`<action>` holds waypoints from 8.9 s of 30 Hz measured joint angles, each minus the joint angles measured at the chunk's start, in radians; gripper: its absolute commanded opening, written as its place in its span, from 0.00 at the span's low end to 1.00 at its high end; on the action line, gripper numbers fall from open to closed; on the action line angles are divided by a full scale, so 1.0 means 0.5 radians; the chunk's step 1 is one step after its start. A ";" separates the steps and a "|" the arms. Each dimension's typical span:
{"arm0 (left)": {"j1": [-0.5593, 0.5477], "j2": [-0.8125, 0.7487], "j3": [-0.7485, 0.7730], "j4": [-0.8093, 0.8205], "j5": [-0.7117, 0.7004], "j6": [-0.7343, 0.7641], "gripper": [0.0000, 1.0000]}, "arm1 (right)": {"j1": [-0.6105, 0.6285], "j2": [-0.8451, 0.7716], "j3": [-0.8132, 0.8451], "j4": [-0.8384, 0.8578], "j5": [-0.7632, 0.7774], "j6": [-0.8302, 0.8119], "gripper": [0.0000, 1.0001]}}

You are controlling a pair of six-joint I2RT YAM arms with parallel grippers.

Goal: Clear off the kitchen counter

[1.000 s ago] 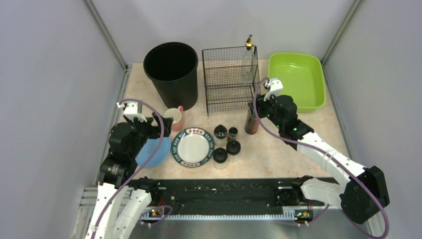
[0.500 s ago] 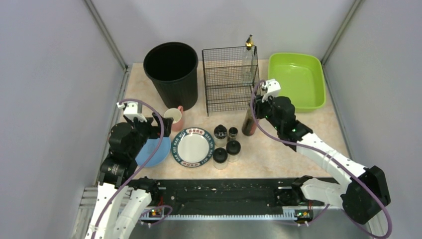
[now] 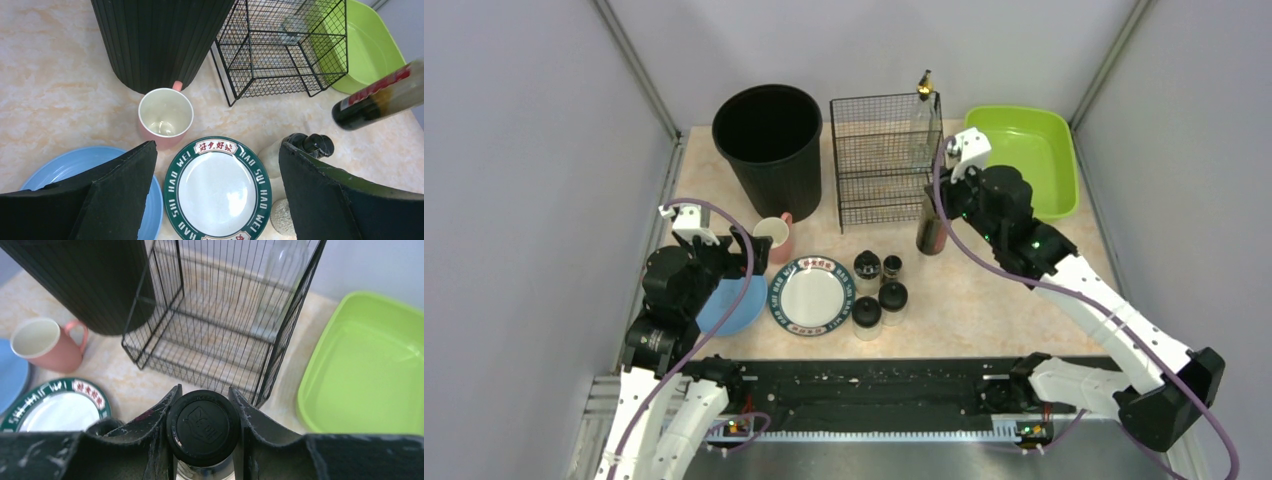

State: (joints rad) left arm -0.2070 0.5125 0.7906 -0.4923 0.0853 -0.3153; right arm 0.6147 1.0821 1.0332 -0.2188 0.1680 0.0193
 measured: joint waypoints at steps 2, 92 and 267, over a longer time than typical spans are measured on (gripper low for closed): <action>0.000 0.000 0.000 0.000 0.000 0.000 0.96 | 0.002 0.000 0.121 -0.020 0.002 -0.039 0.00; -0.002 0.018 0.000 0.000 0.006 0.007 0.96 | -0.125 2.390 2.333 0.263 0.613 0.220 0.63; -0.003 -0.152 -0.112 -0.236 -0.410 -0.150 0.99 | 0.290 1.637 1.962 -0.600 0.449 0.170 0.00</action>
State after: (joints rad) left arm -0.2085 0.4366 0.7345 -0.6102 -0.1196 -0.3901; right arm 0.7597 1.9003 2.0140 -0.5190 0.3927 0.1043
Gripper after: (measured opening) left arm 0.989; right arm 0.628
